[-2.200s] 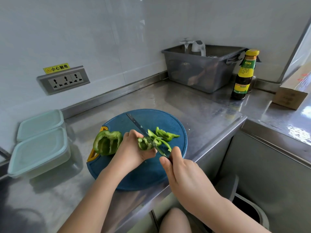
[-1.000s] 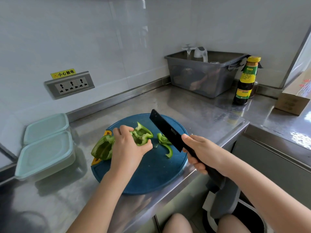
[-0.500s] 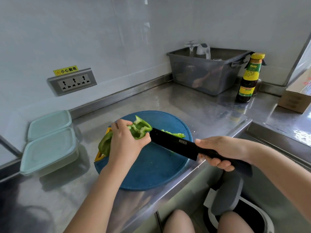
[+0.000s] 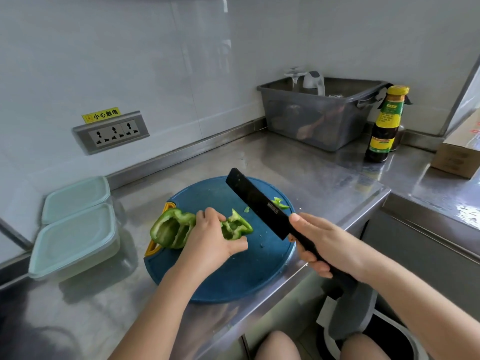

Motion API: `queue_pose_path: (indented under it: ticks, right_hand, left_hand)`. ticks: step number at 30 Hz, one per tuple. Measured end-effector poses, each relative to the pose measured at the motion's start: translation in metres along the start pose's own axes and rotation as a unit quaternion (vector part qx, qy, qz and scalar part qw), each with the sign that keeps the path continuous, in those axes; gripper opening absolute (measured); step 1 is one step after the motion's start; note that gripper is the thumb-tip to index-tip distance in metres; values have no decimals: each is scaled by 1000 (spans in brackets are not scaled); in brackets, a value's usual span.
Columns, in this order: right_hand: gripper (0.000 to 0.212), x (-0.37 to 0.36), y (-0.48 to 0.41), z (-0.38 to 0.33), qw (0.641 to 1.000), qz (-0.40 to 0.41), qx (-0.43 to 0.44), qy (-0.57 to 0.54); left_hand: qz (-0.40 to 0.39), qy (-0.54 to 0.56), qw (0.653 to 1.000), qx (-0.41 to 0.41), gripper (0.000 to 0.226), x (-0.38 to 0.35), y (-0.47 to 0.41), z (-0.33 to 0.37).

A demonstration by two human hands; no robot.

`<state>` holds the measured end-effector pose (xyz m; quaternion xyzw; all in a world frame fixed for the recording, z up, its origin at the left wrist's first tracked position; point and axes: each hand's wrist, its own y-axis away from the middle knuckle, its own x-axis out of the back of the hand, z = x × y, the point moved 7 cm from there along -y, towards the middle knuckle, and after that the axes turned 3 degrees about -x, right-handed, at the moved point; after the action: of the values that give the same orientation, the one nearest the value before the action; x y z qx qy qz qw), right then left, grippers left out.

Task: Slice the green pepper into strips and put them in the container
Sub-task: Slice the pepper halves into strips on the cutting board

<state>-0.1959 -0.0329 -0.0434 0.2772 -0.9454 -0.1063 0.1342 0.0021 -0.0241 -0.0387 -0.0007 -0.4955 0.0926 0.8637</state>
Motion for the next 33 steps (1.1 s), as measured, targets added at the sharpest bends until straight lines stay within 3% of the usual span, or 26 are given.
queue_pose_path:
  ticks: [4,8,28,33]
  right_hand:
    - [46,-19,14,-1,995,69,62,18]
    - [49,-33,19,-2,974,123,130,136]
    - [34,-63,17,-11,927,158,137,311]
    - [31,-67,20,-6,899,176,133,379]
  left_hand:
    - [-9,7,1000,7,60,-1,-1,-1]
    - [1,5,1000,7,63,-3,-2,0]
    - [-3,-20,999,33,65,-8,-5,-5]
    - [-16,-25,999,22,75,-13,-13,-13]
